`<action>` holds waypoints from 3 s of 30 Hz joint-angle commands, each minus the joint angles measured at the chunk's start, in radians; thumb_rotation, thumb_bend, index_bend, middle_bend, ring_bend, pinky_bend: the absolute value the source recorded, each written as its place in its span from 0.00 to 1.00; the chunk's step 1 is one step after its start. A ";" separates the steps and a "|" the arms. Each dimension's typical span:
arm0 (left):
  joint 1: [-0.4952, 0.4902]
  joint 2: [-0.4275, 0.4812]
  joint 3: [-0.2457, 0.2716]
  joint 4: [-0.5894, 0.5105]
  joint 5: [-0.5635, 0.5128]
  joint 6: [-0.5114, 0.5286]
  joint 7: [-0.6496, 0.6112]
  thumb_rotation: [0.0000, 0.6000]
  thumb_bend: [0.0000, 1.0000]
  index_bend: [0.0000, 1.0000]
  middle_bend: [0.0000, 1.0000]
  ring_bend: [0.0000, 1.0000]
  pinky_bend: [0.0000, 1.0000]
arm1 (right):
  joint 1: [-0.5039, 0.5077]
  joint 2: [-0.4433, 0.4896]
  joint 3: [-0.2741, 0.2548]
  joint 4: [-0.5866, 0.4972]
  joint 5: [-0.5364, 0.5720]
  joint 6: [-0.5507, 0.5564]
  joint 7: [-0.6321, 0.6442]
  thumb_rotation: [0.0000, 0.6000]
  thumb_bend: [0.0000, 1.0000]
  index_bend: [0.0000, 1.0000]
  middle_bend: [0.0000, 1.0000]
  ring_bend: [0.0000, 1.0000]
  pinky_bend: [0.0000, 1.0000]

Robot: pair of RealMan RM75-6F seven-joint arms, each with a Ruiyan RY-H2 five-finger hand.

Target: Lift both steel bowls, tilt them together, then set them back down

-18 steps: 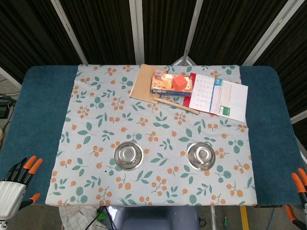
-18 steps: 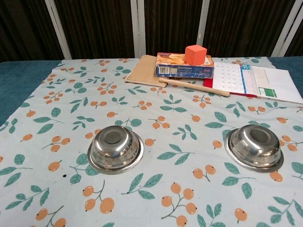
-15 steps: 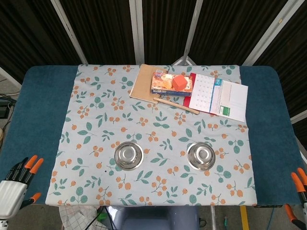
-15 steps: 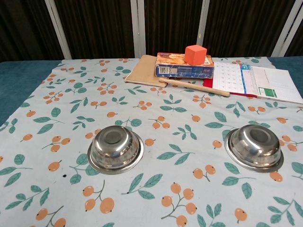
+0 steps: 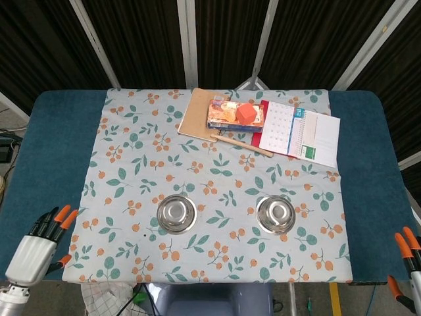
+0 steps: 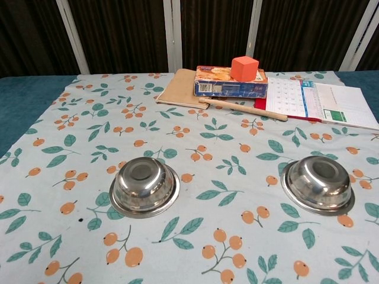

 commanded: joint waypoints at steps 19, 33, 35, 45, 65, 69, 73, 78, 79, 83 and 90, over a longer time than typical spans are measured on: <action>-0.390 -0.245 -0.217 -0.175 -0.334 -0.581 0.348 0.96 0.13 0.00 0.00 0.00 0.15 | 0.090 -0.010 0.067 0.015 0.179 -0.173 0.022 1.00 0.39 0.00 0.00 0.00 0.02; -0.484 -0.334 -0.224 -0.230 -0.540 -0.629 0.655 0.95 0.15 0.00 0.04 0.00 0.20 | 0.085 0.007 0.069 0.022 0.198 -0.165 0.072 1.00 0.39 0.00 0.00 0.00 0.02; -0.493 -0.345 -0.225 -0.234 -0.570 -0.625 0.685 0.95 0.15 0.00 0.04 0.00 0.20 | 0.084 0.010 0.068 0.022 0.198 -0.165 0.078 1.00 0.39 0.00 0.00 0.00 0.02; -0.552 -0.389 -0.219 -0.247 -0.680 -0.615 0.785 0.95 0.18 0.00 0.08 0.02 0.21 | 0.080 0.023 0.062 0.021 0.192 -0.156 0.107 1.00 0.39 0.00 0.00 0.00 0.02; -0.619 -0.423 -0.189 -0.237 -0.805 -0.533 0.865 1.00 0.25 0.25 0.36 0.26 0.47 | 0.077 0.033 0.056 0.015 0.195 -0.154 0.125 1.00 0.39 0.00 0.00 0.00 0.02; -0.623 -0.419 -0.178 -0.247 -0.807 -0.511 0.864 1.00 0.30 0.33 0.48 0.37 0.59 | 0.079 0.035 0.056 0.014 0.195 -0.154 0.126 1.00 0.39 0.00 0.00 0.00 0.02; -0.624 -0.411 -0.168 -0.265 -0.803 -0.490 0.863 1.00 0.34 0.39 0.53 0.42 0.64 | 0.078 0.034 0.054 0.014 0.192 -0.151 0.124 1.00 0.39 0.00 0.00 0.00 0.02; -0.616 -0.372 -0.158 -0.322 -0.750 -0.459 0.813 1.00 0.36 0.41 0.55 0.43 0.65 | 0.080 0.027 0.053 0.016 0.185 -0.148 0.113 1.00 0.39 0.00 0.00 0.00 0.02; -0.612 -0.361 -0.156 -0.334 -0.733 -0.454 0.795 1.00 0.36 0.41 0.55 0.43 0.65 | 0.080 0.026 0.054 0.017 0.184 -0.146 0.111 1.00 0.39 0.00 0.00 0.00 0.02; -0.598 -0.302 -0.145 -0.381 -0.648 -0.433 0.713 1.00 0.36 0.41 0.55 0.43 0.65 | 0.083 0.019 0.055 0.017 0.169 -0.135 0.107 1.00 0.39 0.00 0.00 0.00 0.02; -0.566 -0.173 -0.118 -0.455 -0.520 -0.382 0.615 1.00 0.36 0.42 0.54 0.43 0.65 | 0.137 0.006 0.056 -0.003 0.087 -0.162 0.095 1.00 0.39 0.00 0.00 0.00 0.04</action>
